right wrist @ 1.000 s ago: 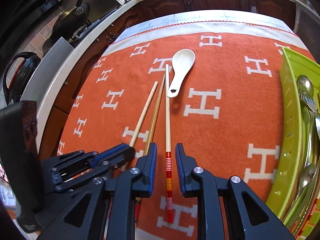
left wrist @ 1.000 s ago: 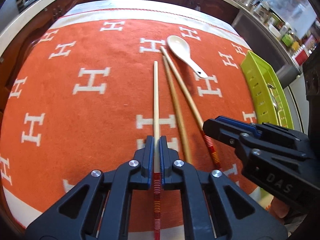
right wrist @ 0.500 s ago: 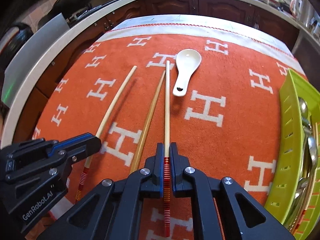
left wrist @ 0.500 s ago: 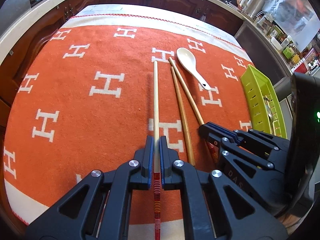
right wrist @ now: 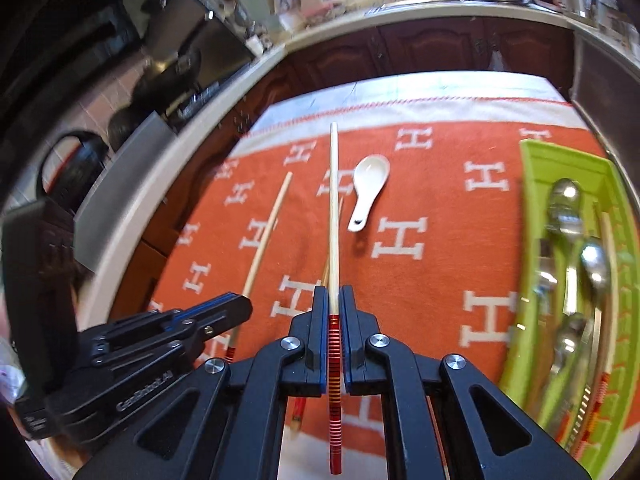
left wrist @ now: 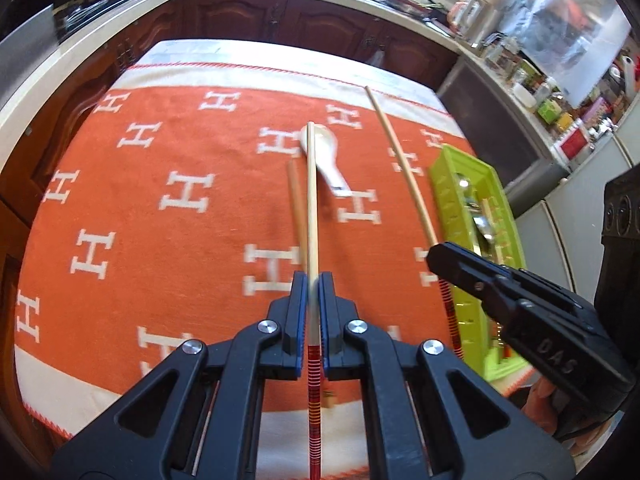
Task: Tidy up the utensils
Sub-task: 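Lift both chopsticks and carry them over the green tray, then lower both chopsticks into the green tray and open both tools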
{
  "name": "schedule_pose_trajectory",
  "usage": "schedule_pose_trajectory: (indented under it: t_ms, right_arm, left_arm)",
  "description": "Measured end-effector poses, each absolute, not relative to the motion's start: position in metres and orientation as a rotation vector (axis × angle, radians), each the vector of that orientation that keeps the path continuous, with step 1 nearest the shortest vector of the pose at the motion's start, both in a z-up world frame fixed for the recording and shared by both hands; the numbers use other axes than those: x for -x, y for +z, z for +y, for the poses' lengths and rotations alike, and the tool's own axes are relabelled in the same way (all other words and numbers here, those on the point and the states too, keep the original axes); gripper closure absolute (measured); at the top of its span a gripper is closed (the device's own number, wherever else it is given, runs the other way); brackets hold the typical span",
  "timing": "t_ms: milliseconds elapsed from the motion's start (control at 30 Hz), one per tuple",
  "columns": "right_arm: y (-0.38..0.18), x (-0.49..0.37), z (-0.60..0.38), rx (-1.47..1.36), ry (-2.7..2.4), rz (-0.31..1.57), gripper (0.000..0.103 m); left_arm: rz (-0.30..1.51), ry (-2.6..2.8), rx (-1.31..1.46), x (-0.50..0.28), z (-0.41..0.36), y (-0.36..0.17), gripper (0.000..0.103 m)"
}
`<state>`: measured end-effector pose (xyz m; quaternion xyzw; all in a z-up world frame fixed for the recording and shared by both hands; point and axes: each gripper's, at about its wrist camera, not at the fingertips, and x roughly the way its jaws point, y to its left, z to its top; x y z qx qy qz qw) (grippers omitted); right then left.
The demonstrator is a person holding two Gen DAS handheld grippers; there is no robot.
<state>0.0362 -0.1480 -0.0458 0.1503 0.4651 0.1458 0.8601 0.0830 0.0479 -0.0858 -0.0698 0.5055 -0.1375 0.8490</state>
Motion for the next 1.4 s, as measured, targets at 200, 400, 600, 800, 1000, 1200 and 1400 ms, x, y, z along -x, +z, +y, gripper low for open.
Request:
schedule_pose_trajectory:
  t_ms: [200,400,600,800,1000,1200,1400]
  right_arm:
    - [-0.016,-0.001,-0.206,-0.391,0.208,0.92,0.098]
    - [-0.012,0.031,-0.28,-0.46,0.073,0.903,0.098]
    - [-0.025,0.047,-0.33,-0.52,-0.019,0.922,0.098]
    - [-0.046,0.044,-0.354,-0.547,-0.064,0.959,0.098]
    - [-0.065,0.024,-0.361,-0.536,-0.088,0.983,0.092]
    - [-0.075,0.011,-0.362,-0.534,-0.124,0.957,0.074]
    - [-0.074,0.01,-0.357,-0.521,-0.118,0.955,0.074]
  left_arm:
    - [1.054,-0.376,0.126,-0.081,-0.004,-0.063,0.1]
    - [1.063,-0.454,0.101,-0.086,-0.066,-0.053,0.1]
    - [1.089,-0.5,0.077,-0.095,-0.126,-0.055,0.1]
    - [1.118,-0.491,0.045,-0.106,-0.156,-0.071,0.099]
    - [1.147,-0.491,0.003,-0.113,-0.165,-0.091,0.099]
    - [1.153,-0.479,-0.021,-0.112,-0.157,-0.1,0.099]
    - [1.127,-0.449,-0.042,-0.106,-0.135,-0.095,0.099]
